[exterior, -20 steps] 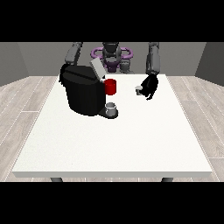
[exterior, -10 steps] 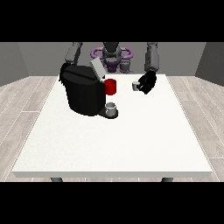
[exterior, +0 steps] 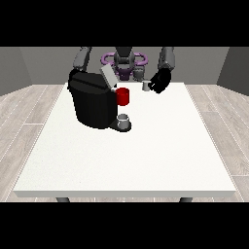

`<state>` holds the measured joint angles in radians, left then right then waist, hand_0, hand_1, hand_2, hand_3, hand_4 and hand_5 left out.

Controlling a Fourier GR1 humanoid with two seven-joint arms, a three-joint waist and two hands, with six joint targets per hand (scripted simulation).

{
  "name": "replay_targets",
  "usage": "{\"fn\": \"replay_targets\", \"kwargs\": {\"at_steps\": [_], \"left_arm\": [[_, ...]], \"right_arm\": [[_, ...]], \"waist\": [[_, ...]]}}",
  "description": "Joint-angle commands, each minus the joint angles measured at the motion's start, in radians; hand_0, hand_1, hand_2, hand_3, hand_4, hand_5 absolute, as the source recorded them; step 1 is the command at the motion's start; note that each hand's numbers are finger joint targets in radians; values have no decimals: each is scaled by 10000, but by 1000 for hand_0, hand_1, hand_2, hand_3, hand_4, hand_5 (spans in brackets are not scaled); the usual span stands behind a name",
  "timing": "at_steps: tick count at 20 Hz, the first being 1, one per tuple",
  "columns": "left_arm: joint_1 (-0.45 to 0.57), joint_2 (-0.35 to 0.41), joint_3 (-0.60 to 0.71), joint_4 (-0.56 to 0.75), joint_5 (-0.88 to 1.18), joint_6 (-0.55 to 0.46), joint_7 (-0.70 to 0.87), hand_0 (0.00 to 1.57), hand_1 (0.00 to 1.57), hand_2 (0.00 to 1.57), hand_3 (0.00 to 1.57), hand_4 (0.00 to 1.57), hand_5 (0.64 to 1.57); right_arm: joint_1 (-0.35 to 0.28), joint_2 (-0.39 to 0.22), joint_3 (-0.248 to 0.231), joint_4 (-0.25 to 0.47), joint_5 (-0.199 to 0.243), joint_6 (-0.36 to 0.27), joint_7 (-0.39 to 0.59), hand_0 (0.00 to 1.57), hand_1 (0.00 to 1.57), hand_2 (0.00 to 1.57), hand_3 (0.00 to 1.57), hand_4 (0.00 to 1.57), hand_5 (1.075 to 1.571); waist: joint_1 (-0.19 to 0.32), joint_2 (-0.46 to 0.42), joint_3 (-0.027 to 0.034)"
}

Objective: Insert the coffee pod into the coffee machine and close the lid

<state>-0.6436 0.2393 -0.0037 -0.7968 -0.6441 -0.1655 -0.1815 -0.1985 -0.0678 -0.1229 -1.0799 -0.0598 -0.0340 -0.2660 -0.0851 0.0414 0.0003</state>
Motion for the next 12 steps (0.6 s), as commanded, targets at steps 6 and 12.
{"fn": "replay_targets", "kwargs": {"at_steps": [6, 12], "left_arm": [[-775, 42, 537, -506, 498, -820, 546, 1193, 1193, 1249, 1297, 573, 1571], [-1850, -20, 674, -579, 482, -1050, 1443, 1340, 1340, 1403, 1381, 651, 1571]], "right_arm": [[284, 494, 313, 109, 242, -356, -727, 0, 0, 0, 0, 335, 1571], [-371, -338, -14, -264, -135, 334, -14, 0, 0, 0, 0, 232, 1571]], "waist": [[-101, -18, -1], [-462, 180, -1]]}}
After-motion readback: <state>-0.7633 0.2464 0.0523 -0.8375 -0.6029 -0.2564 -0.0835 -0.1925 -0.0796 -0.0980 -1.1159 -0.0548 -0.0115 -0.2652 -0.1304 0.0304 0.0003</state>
